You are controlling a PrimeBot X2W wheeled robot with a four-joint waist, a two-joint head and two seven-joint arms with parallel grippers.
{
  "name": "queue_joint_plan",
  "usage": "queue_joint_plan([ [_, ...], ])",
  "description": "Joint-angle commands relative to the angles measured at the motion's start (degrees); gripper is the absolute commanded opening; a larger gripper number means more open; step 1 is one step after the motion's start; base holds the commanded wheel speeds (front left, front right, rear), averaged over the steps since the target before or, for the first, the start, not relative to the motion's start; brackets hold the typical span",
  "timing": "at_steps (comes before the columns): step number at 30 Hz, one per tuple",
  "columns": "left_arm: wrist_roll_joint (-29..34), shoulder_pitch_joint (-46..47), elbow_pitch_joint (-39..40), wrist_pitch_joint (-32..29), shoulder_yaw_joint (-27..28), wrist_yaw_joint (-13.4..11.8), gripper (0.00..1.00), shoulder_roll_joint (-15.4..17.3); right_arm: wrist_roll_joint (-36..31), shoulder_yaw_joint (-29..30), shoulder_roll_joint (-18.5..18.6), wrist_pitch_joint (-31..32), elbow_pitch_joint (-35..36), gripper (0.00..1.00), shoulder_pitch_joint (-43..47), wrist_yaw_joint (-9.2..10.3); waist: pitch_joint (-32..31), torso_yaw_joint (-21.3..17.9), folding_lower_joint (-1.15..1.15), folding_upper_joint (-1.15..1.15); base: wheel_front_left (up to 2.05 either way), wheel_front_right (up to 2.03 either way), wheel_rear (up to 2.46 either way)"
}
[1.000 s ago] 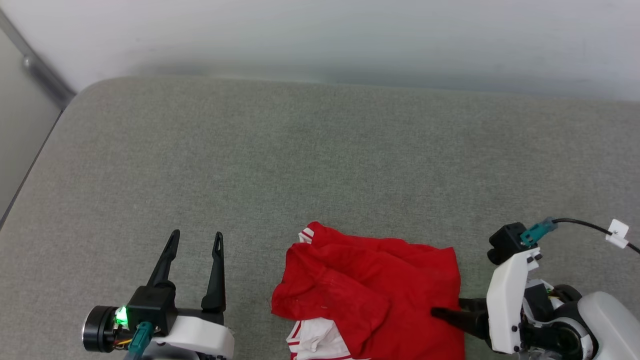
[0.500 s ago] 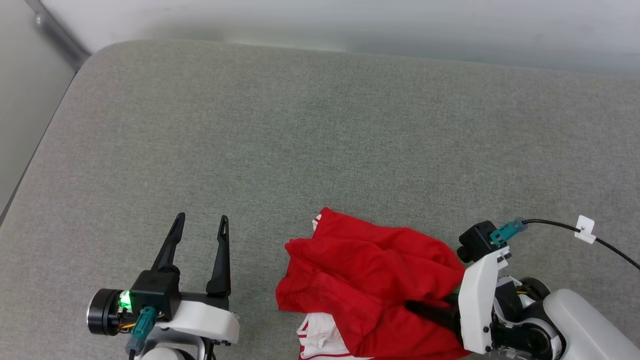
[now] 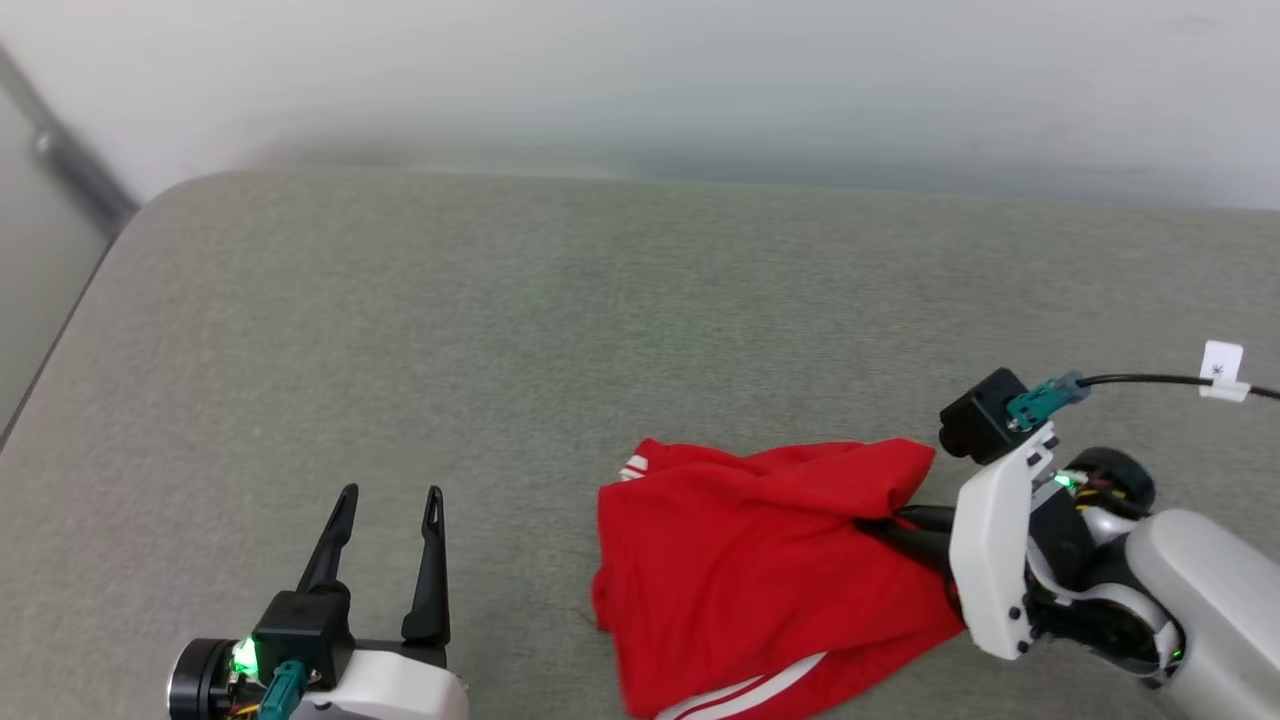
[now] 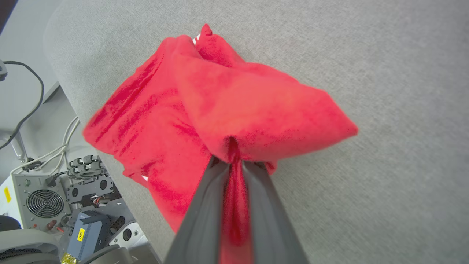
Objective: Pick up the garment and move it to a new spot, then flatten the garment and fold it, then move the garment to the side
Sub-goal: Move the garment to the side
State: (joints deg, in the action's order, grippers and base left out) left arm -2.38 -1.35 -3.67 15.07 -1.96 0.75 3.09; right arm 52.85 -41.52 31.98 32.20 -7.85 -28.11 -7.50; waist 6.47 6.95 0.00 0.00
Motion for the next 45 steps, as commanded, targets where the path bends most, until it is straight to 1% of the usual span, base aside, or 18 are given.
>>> queue_joint_plan([
  [1, -0.37, -0.65, 0.30, 0.12, -0.12, -0.17, 1.00, -0.08, -0.55, -0.66, 1.73, 0.28, 1.24, 0.00, -1.38, 0.02, -1.81, -2.78, 0.00, 0.00, 0.00, 0.00, 0.00],
  [7, -1.28, -1.48, 1.10, 0.11, -0.36, -0.89, 1.00, -0.18, -3.48, -3.90, 9.33, 1.72, 6.77, 0.00, -6.25, 0.02, -1.31, -9.22, 0.00, 0.00, 0.00, 0.00, 0.00],
  [10, -1.29, -0.37, 1.57, 0.12, -0.38, -1.00, 1.00, -0.18, -5.01, -4.43, 12.12, 1.55, 7.52, 0.00, -8.71, 0.03, 0.34, -12.26, 0.00, 0.00, 0.00, 0.00, 0.00],
  [13, -0.98, 1.12, 1.75, 0.12, -0.46, -0.48, 1.00, -0.20, -7.62, -4.94, 14.78, 0.67, 6.75, 0.00, -11.29, 0.03, 2.61, -14.38, 0.00, 0.00, 0.00, 0.00, 0.00],
  [16, -0.60, 2.96, 2.06, 0.12, -0.27, 0.14, 1.00, -0.16, -9.58, -4.71, 17.25, -0.65, 4.13, 0.00, -13.44, 0.03, 5.32, -15.35, 0.00, 0.00, 0.00, 0.00, 0.00],
  [20, 0.16, 5.15, 3.12, 0.12, 0.31, 1.07, 1.00, 0.36, -13.62, -3.13, 20.77, -2.22, -0.76, 0.00, -15.98, 0.03, 9.56, -15.54, 0.00, 0.00, 0.00, 0.00, 0.00],
  [25, 0.72, 7.62, 4.64, 0.12, 0.87, 1.74, 1.00, 0.95, -16.09, 1.83, 23.41, -4.26, -9.82, 0.00, -17.66, 0.04, 15.14, -14.67, 0.00, 0.00, 0.00, 0.00, 0.00],
  [29, 0.53, 9.43, 5.75, 0.12, 1.46, 2.29, 1.00, 1.17, -17.85, 6.58, 24.09, -6.26, -17.19, 0.00, -18.77, 0.04, 19.07, -13.99, 0.00, 0.00, 0.00, 0.00, 0.00],
  [34, 0.30, 11.44, 7.05, 0.12, 2.19, 2.85, 1.00, 1.36, -21.17, 12.59, 22.26, -7.29, -24.38, 0.00, -20.34, 0.04, 22.92, -13.62, 0.00, 0.00, 0.00, 0.00, 0.00],
  [38, 0.35, 12.38, 7.44, 0.12, 2.65, 3.22, 1.00, 1.35, -24.09, 15.83, 20.14, -8.02, -28.22, 0.00, -20.70, 0.04, 24.02, -13.30, 0.00, 0.00, 0.00, 0.00, 0.00],
  [41, 0.28, 12.09, 6.82, 0.12, 2.95, 3.30, 1.00, 1.17, -25.61, 17.81, 18.15, -7.10, -31.22, 0.00, -20.14, 0.04, 22.78, -13.33, 0.00, 0.00, 0.00, 0.00, 0.00],
  [42, 0.21, 11.66, 6.49, 0.12, 3.11, 3.13, 1.00, 1.07, -25.94, 18.52, 17.29, -6.85, -32.01, 0.72, -19.88, 0.04, 21.88, -13.39, 0.00, 0.00, 0.00, 0.00, 0.00],
  [43, 0.12, 11.20, 6.16, 0.12, 3.16, 2.99, 1.00, 0.98, -26.52, 19.21, 16.87, -7.30, -32.35, 1.00, -19.72, 0.04, 20.90, -13.39, 0.00, 0.00, 0.00, 0.00, 0.00],
  [45, -0.12, 10.56, 5.47, 0.12, 3.11, 2.88, 1.00, 0.79, -27.57, 20.74, 16.63, -7.95, -33.38, 1.00, -18.61, 0.04, 18.37, -13.11, 0.00, 0.00, 0.00, 0.00, 0.00],
])
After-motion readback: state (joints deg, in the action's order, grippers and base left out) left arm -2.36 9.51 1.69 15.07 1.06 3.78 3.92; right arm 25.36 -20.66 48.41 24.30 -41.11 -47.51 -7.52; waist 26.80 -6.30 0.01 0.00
